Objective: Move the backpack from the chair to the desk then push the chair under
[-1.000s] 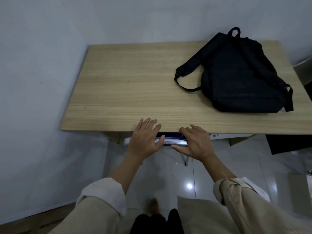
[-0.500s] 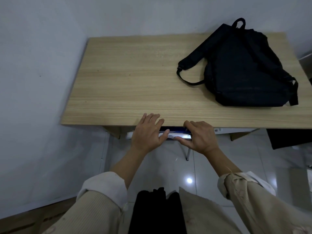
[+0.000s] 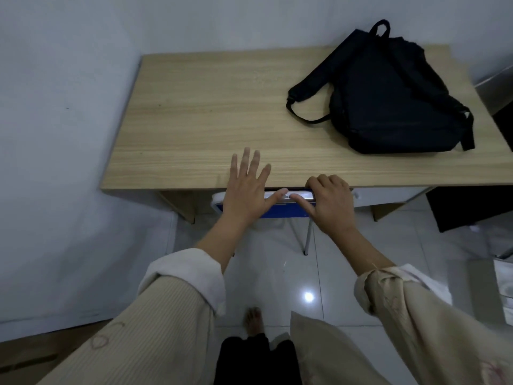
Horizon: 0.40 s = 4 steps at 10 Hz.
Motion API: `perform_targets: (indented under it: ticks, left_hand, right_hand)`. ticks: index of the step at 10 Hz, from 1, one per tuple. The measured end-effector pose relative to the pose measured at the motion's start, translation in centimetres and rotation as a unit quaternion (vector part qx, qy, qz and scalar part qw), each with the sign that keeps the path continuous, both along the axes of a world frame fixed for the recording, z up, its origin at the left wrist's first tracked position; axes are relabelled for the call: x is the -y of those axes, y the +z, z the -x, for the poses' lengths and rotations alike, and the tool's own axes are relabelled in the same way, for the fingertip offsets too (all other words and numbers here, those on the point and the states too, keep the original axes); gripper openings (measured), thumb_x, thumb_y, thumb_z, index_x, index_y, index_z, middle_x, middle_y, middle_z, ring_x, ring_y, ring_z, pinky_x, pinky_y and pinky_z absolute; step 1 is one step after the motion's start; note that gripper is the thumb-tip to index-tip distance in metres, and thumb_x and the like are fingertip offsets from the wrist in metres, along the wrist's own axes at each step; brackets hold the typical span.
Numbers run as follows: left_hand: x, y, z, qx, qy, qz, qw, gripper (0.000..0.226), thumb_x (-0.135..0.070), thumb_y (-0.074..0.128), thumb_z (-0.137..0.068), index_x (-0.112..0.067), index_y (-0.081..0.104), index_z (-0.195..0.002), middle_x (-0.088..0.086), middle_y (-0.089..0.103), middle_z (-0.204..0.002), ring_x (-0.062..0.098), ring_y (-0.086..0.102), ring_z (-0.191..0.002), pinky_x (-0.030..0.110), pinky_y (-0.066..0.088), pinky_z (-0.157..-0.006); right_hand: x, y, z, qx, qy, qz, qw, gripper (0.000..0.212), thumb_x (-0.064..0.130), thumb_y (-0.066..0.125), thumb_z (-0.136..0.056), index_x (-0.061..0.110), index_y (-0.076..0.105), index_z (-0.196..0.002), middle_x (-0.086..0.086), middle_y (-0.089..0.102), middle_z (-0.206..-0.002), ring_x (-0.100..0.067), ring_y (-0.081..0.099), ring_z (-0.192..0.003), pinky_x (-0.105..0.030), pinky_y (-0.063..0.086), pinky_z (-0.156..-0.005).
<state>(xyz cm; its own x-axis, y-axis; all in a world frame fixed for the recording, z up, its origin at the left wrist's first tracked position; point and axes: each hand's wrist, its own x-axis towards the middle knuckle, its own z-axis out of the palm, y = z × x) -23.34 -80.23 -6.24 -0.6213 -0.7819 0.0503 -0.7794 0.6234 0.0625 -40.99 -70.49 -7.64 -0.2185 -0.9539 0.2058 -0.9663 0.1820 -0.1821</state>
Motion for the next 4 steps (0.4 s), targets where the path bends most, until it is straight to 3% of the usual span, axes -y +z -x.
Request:
perform_targets:
  ticks: [1, 2, 3, 4]
  left_hand:
    - [-1.8, 0.1, 0.0, -0.049, 0.06, -0.043, 0.996, 0.083, -0.069, 0.024, -0.088, -0.015, 0.015, -0.15, 0.017, 0.007, -0.16, 0.032, -0.004, -0.149, 0.052, -0.004, -0.121]
    - [-4.7, -0.5, -1.0, -0.03, 0.02, -0.066, 0.997, 0.079, -0.059, 0.036, -0.092, -0.016, 0.007, -0.151, 0.017, 0.006, -0.16, 0.034, 0.001, -0.148, 0.053, -0.003, -0.121]
    - [-7.8, -0.4, -2.4, -0.007, -0.014, -0.054, 0.998, 0.083, -0.046, 0.048, -0.091, -0.018, -0.002, -0.15, 0.015, -0.004, -0.161, 0.035, -0.006, -0.148, 0.054, 0.0, -0.12]
    - [-11.0, -0.5, -3.8, -0.034, -0.019, -0.099, 0.994, 0.08, -0.035, 0.051, -0.092, -0.02, -0.001, -0.151, 0.012, -0.013, -0.16, 0.033, -0.01, -0.148, 0.05, 0.0, -0.12]
  right_hand:
    - [-2.3, -0.3, -2.9, 0.062, -0.075, 0.011, 0.995, 0.051, 0.053, 0.04, -0.094, 0.014, 0.054, -0.123, -0.01, 0.056, -0.128, -0.031, 0.045, -0.126, -0.052, 0.028, -0.113]
    - [-4.3, -0.3, -4.0, 0.048, -0.055, -0.043, 0.996, 0.071, 0.028, 0.061, -0.088, 0.016, 0.026, -0.148, -0.013, 0.026, -0.157, -0.037, 0.014, -0.147, -0.057, 0.016, -0.119]
    - [-6.5, 1.0, -4.4, 0.064, -0.037, -0.077, 0.994, 0.08, 0.018, 0.059, -0.087, 0.019, 0.013, -0.152, -0.012, 0.009, -0.162, -0.037, 0.004, -0.149, -0.055, 0.019, -0.119]
    - [-10.4, 0.4, -5.8, 0.048, -0.038, -0.131, 0.99, 0.079, 0.023, 0.055, -0.09, 0.024, 0.006, -0.152, -0.008, -0.003, -0.163, -0.033, -0.006, -0.15, -0.055, 0.009, -0.121]
